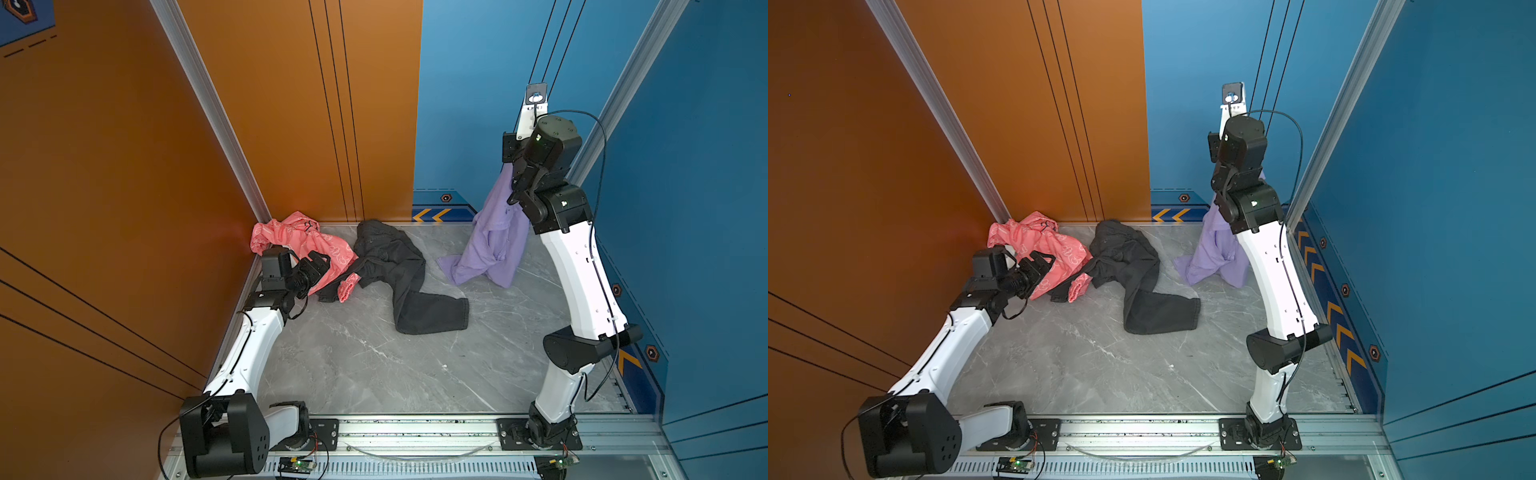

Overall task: Pick out a specific cloth from the pile
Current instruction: 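Carry the lavender shirt toward the far corner and release it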

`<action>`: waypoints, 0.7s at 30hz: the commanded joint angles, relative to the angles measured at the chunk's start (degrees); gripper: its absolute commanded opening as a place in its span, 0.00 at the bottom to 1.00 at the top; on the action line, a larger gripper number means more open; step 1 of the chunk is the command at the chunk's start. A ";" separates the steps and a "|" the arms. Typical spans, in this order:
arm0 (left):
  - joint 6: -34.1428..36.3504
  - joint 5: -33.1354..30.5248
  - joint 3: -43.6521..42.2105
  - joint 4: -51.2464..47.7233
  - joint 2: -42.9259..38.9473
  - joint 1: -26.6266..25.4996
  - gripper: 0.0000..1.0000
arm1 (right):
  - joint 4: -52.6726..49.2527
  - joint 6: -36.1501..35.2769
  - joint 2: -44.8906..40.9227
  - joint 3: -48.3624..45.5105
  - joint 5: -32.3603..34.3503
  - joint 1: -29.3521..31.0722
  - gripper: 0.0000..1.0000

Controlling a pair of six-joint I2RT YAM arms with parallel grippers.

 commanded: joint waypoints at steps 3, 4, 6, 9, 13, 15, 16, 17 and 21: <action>0.95 0.57 0.40 0.39 -0.16 0.16 0.93 | 7.22 6.65 0.28 3.35 -3.89 -5.28 0.00; 0.95 0.42 0.32 0.39 -0.24 0.19 0.93 | 7.89 7.52 0.29 3.35 -4.24 -6.25 0.00; 0.79 0.20 0.15 0.39 -0.36 0.27 0.93 | 9.31 9.47 0.32 3.35 -4.44 -8.24 0.00; 0.69 0.01 -0.02 0.39 -0.36 0.27 0.93 | 9.96 12.20 0.46 3.34 -5.33 -10.65 0.00; 0.42 -0.06 -0.06 0.43 -0.01 0.26 0.93 | 8.27 12.69 1.46 3.34 -7.58 -12.06 0.00; 0.26 0.00 0.07 0.39 0.34 0.19 0.93 | 6.43 12.30 2.37 3.30 -8.67 -12.59 0.00; 0.24 -0.07 0.31 0.39 0.59 0.18 0.93 | 5.80 12.01 2.75 3.32 -9.09 -12.83 0.00; 0.24 0.03 0.48 0.39 0.86 0.16 0.93 | 5.47 11.90 3.23 3.34 -9.55 -13.12 0.00; 0.24 0.26 1.14 0.46 1.54 0.09 0.93 | 5.27 12.78 4.39 3.33 -11.78 -14.12 0.00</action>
